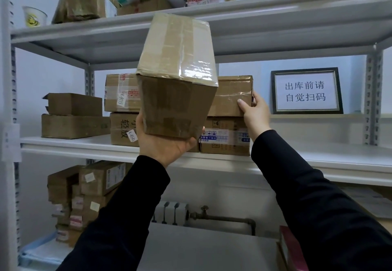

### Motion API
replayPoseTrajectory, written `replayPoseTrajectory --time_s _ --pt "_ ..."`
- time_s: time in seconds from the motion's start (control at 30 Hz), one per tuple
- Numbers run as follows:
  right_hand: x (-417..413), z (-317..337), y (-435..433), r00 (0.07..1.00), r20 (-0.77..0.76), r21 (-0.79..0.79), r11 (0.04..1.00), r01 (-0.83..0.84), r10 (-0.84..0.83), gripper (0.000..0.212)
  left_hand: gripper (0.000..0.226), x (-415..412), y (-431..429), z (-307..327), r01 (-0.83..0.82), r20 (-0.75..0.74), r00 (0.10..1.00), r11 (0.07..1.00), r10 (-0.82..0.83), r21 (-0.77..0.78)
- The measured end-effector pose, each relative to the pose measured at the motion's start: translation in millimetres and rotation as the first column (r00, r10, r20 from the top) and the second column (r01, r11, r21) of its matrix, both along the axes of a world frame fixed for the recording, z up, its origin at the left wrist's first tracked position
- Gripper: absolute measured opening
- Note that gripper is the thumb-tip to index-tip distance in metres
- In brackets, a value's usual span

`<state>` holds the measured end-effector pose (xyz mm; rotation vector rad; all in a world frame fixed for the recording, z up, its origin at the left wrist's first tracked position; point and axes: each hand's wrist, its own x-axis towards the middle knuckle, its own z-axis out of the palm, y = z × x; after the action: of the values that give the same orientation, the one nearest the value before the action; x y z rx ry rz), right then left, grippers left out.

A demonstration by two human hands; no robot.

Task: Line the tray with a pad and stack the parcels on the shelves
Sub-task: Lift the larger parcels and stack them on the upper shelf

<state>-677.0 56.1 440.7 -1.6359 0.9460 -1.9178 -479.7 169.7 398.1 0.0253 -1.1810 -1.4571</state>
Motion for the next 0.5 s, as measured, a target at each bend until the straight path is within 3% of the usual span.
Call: replayPoseTrajectory --time_s 0.23,0.33,0.5 --pt "-3 2 -14 0.996 -0.054 0.111 0.992 -0.064 0.07 0.078 0.105 -4 -10 4 0.007 -0.012 1.0 1.0 -0.006 0.017" --pt "-4 0 10 0.998 0.014 0.12 0.991 -0.055 0.054 0.076 0.094 -9 -10 4 -0.028 -0.024 0.999 0.999 0.028 0.037" --pt "-10 8 51 0.99 0.108 -0.17 0.982 -0.077 0.096 0.06 0.062 -21 0 25 -0.15 -0.068 0.986 0.988 0.153 0.045"
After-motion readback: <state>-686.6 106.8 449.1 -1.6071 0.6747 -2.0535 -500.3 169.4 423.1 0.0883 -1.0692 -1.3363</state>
